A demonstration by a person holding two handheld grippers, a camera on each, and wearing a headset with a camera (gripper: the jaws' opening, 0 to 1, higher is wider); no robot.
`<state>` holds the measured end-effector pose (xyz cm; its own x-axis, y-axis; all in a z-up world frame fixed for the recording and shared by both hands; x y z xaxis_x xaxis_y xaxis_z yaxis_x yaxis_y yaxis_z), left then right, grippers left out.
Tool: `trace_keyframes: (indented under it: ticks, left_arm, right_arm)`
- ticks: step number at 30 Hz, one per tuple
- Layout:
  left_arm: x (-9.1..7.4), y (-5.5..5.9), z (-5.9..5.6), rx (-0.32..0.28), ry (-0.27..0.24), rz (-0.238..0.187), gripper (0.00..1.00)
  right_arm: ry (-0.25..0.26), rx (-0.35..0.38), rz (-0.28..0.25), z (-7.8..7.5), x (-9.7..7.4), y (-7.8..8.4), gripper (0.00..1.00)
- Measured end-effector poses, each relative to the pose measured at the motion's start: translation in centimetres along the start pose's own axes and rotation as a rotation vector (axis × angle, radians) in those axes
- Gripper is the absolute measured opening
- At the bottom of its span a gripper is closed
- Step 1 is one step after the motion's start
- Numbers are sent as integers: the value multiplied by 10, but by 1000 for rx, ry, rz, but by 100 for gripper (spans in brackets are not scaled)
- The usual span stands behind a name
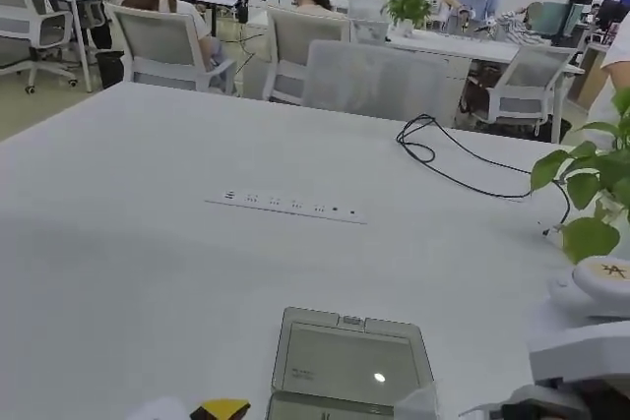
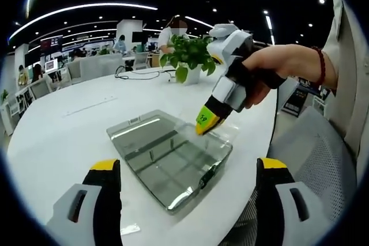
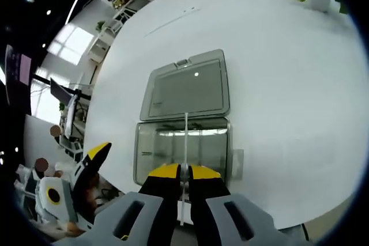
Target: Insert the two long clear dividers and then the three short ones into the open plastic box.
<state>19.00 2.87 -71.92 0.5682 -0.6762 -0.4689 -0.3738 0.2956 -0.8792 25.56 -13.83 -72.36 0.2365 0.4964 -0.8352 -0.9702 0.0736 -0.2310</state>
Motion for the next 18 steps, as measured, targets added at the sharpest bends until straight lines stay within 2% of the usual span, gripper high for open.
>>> trace_keyframes:
  ticks: [8, 14, 18]
  left_arm:
    - [0, 1, 2, 0, -10, -10, 99]
    - [1, 5, 4, -1, -17, 19, 96]
    - [1, 5, 5, -4, -23, 12, 96]
  right_arm:
    - [11, 16, 46, -5, 10, -1, 6]
    - [13, 20, 66, -7, 15, -1, 6]
    - [14, 25, 74, -7, 18, 0, 6]
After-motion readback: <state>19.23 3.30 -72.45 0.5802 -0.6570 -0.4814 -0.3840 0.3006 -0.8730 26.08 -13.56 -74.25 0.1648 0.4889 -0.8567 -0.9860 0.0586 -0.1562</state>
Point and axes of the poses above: the centre of the closed fingertips' face, and the gripper's own axes: x roughly forward along the fingers, z roughly to its left, y roughly out of its underside, the point moved 8 cm from there along -x, roughly backward along the fingers, and after that the axes turned 3 degrees about z, right-handed, at the moved point
